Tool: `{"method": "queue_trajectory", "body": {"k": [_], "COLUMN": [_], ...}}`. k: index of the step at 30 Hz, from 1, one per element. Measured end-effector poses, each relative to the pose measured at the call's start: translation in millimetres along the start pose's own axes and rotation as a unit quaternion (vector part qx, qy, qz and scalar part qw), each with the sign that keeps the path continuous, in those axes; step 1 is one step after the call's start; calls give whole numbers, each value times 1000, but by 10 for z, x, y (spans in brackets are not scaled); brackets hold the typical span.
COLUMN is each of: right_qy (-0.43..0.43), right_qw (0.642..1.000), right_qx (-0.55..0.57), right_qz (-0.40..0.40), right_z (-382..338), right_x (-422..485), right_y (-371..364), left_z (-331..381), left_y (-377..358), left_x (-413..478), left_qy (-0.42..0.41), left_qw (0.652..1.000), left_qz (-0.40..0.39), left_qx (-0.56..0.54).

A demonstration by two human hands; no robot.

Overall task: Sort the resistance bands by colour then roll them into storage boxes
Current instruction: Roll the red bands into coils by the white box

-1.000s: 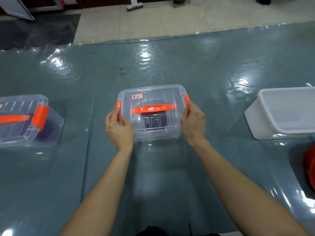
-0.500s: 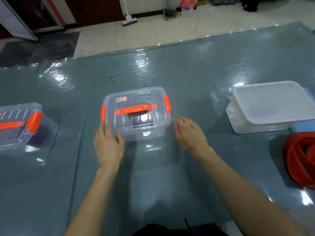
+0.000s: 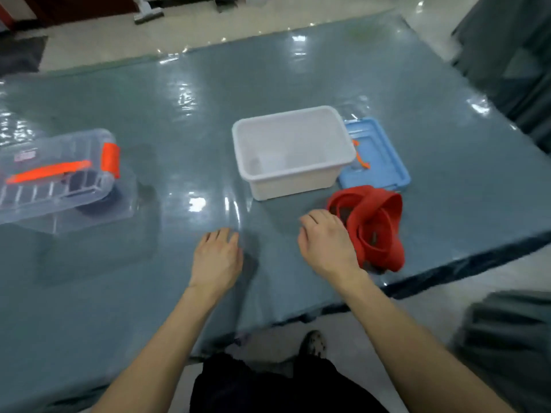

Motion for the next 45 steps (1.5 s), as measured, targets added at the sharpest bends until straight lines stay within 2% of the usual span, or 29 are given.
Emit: {"method": "queue_trajectory", "body": {"k": [2, 4, 7, 8, 10, 13, 16, 18, 23, 27, 30, 31, 35, 37, 39, 41, 42, 43, 45], "right_qy": [-38, -125, -306, -342, -375, -381, -386, -381, -364, -333, -293, -271, -152, -116, -86, -20, 10, 26, 20], "right_qw": [998, 991, 950, 934, 914, 907, 903, 902, 897, 903, 903, 903, 905, 894, 884, 897, 906, 910, 910], "right_qx": [-4, -24, -24, -4, 53, 117, 143, 153, 198, 191, 187, 195, 229, 274, 309, 286, 263, 244, 211], "right_qz": [46, 47, -62, -103, -143, -138, -127, -132, -155, -195, -251, -272, -325, -334, -339, -335, -332, -334, -357], "right_z": [396, 796, 1385, 1532, 1735, 1886, 1944, 1934, 2042, 2241, 2379, 2420, 2438, 2359, 2199, 2016, 1945, 1901, 1888], "right_x": [-104, -197, -401, -498, -660, -786, -774, -774, -768, -649, -482, -396, 55, 244, 346, 382, 369, 335, 211], "right_y": [249, 340, 173, 77, -62, -55, 24, 63, 170, 232, 369, 419, 651, 742, 808, 785, 730, 647, 429], "left_z": [366, 613, 846, 917, 1032, 1260, 1716, 1936, 2106, 2007, 1664, 1512, 959, 706, 423, 216, 170, 187, 421], "left_y": [47, 113, 169, 146, -6, -435, -504, -529, -568, -551, -518, -465, 57, 363, 517, 494, 445, 396, 317], "left_x": [93, 148, 288, 351, 494, 677, 733, 737, 686, 653, 548, 479, 100, -45, -208, -378, -461, -534, -597], "left_qy": [-11, -19, 8, 26, 82, 142, 144, 162, 160, 222, 271, 297, 420, 460, 497, 532, 550, 563, 534], "left_qw": [1000, 999, 993, 987, 955, 886, 827, 811, 856, 834, 831, 822, 750, 732, 699, 659, 666, 695, 774], "left_qz": [-9, -22, -94, -116, -181, -261, -336, -346, -323, -260, -200, -172, -61, 17, 98, 148, 144, 125, 74], "left_qx": [-14, -18, -68, -109, -219, -356, -426, -443, -369, -433, -443, -454, -507, -503, -504, -511, -482, -429, -332]}}
Point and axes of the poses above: each hand's wrist, its own x-axis towards the middle knuckle, its own y-axis out of the back of the hand, z = x × y, the point moved 5 cm from there along x, towards the middle knuckle, and after that the axes turned 4 degrees about x, right-handed, at the moved point
